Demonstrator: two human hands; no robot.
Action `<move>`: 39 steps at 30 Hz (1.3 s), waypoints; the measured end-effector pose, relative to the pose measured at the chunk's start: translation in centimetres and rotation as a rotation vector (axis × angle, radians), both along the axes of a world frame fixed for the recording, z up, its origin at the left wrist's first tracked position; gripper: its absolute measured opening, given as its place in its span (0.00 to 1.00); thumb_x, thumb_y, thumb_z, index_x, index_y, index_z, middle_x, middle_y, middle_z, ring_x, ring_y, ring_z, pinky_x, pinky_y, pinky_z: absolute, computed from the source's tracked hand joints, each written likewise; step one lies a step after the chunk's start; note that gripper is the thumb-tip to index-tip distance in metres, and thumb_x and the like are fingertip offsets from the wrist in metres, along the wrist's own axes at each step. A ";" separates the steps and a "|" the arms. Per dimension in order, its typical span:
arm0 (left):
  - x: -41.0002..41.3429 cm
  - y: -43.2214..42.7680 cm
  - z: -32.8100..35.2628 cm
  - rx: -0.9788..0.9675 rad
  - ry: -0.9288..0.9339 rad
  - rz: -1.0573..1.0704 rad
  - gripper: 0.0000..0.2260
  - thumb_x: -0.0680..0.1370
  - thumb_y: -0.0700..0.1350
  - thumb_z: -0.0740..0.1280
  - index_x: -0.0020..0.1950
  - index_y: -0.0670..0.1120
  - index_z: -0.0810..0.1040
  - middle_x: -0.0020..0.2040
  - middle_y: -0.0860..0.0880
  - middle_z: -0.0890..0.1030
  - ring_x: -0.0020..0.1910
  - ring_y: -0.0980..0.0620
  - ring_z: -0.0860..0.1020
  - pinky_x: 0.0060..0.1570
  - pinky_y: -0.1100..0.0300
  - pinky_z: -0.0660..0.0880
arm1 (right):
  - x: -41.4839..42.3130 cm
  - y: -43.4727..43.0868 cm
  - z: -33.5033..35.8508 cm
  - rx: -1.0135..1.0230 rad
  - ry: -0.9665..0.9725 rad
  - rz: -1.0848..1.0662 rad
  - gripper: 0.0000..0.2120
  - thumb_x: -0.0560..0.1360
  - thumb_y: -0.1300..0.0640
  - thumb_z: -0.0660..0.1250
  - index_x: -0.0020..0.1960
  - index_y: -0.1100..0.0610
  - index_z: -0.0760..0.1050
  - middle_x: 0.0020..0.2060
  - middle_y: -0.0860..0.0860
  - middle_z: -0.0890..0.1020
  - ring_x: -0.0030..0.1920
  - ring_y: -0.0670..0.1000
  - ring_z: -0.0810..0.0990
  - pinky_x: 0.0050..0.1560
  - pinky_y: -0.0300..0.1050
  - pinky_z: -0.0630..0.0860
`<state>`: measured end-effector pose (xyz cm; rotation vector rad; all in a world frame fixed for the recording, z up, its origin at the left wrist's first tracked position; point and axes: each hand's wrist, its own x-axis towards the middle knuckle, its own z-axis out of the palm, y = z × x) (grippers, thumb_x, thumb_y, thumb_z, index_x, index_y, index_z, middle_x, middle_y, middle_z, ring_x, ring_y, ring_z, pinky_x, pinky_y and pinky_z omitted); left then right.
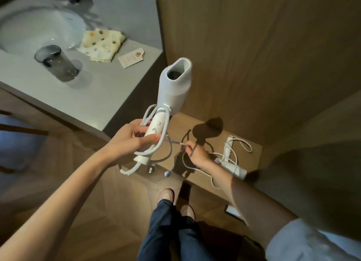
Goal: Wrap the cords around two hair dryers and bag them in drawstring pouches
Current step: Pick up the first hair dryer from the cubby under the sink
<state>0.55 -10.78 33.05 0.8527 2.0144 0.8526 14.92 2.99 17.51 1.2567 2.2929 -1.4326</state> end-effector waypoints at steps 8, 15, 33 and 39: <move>-0.1 -4.2 -0.5 -0.087 0.280 0.013 0.08 0.74 0.48 0.71 0.46 0.44 0.83 0.59 0.51 0.71 0.51 0.53 0.72 0.41 0.70 0.65 | 2.0 3.6 5.8 -0.065 0.426 -0.318 0.10 0.80 0.58 0.60 0.41 0.52 0.74 0.37 0.52 0.81 0.39 0.48 0.81 0.43 0.42 0.78; 1.7 -7.5 0.1 0.021 0.423 0.063 0.15 0.74 0.49 0.71 0.56 0.43 0.81 0.56 0.52 0.67 0.50 0.53 0.71 0.41 0.73 0.64 | 3.1 -1.7 13.0 -0.086 0.483 -0.206 0.11 0.81 0.55 0.59 0.47 0.60 0.77 0.33 0.54 0.80 0.28 0.50 0.80 0.35 0.46 0.81; -7.2 -29.8 2.3 0.196 0.497 0.234 0.18 0.73 0.50 0.71 0.60 0.45 0.78 0.56 0.54 0.67 0.48 0.57 0.69 0.46 0.65 0.72 | -9.8 -29.7 19.4 -0.349 0.553 -0.333 0.09 0.80 0.56 0.60 0.46 0.59 0.76 0.31 0.55 0.80 0.27 0.52 0.80 0.35 0.48 0.82; -14.5 -37.3 4.2 0.188 0.561 0.350 0.18 0.75 0.50 0.70 0.61 0.44 0.77 0.56 0.53 0.67 0.47 0.58 0.69 0.39 0.73 0.62 | -19.0 -36.5 21.3 -0.327 0.573 -0.253 0.09 0.80 0.55 0.61 0.49 0.58 0.78 0.31 0.53 0.80 0.28 0.51 0.80 0.38 0.52 0.83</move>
